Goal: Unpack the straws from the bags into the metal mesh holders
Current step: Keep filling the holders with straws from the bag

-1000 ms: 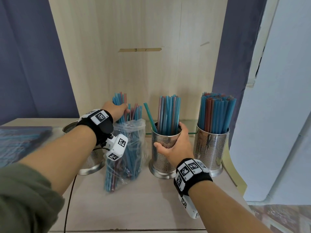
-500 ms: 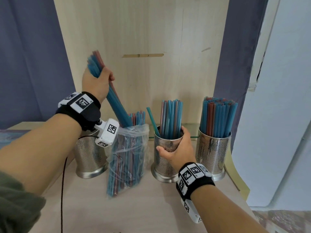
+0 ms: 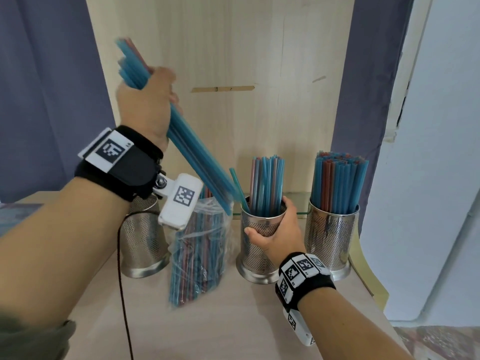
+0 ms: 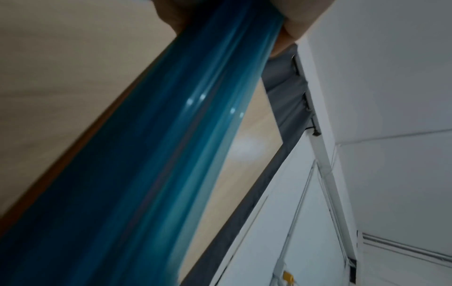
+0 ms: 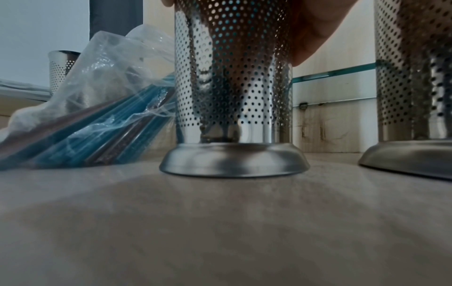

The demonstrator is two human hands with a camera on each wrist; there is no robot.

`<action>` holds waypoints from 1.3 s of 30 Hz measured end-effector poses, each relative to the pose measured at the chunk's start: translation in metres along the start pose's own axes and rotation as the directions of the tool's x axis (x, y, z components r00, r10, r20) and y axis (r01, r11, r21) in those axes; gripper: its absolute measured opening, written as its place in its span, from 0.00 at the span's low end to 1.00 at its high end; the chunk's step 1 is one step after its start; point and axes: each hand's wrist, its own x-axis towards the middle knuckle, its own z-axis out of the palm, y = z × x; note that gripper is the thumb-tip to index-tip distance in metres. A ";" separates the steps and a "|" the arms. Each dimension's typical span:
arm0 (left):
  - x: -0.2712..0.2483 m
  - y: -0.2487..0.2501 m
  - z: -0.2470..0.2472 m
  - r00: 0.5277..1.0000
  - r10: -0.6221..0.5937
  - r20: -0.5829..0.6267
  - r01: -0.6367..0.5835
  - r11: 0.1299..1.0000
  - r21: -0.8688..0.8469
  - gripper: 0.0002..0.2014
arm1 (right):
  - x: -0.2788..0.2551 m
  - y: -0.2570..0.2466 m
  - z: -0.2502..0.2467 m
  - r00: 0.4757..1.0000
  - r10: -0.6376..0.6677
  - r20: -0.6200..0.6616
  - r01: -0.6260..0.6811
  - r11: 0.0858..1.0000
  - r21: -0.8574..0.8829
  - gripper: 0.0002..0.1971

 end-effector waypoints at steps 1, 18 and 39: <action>-0.007 -0.008 0.003 0.998 -0.035 0.045 0.035 0.999 -0.008 0.11 | 0.000 0.000 0.000 1.000 0.002 -0.001 -0.002 1.000 0.002 0.62; -0.040 -0.091 0.025 0.986 -0.146 0.083 0.130 0.976 0.174 0.10 | 0.002 0.001 0.000 1.000 0.001 0.013 -0.001 0.999 0.038 0.62; -0.080 -0.165 0.038 0.833 -0.195 0.517 -0.141 0.829 0.541 0.33 | -0.001 0.000 0.001 1.000 -0.018 -0.017 0.019 0.999 0.047 0.60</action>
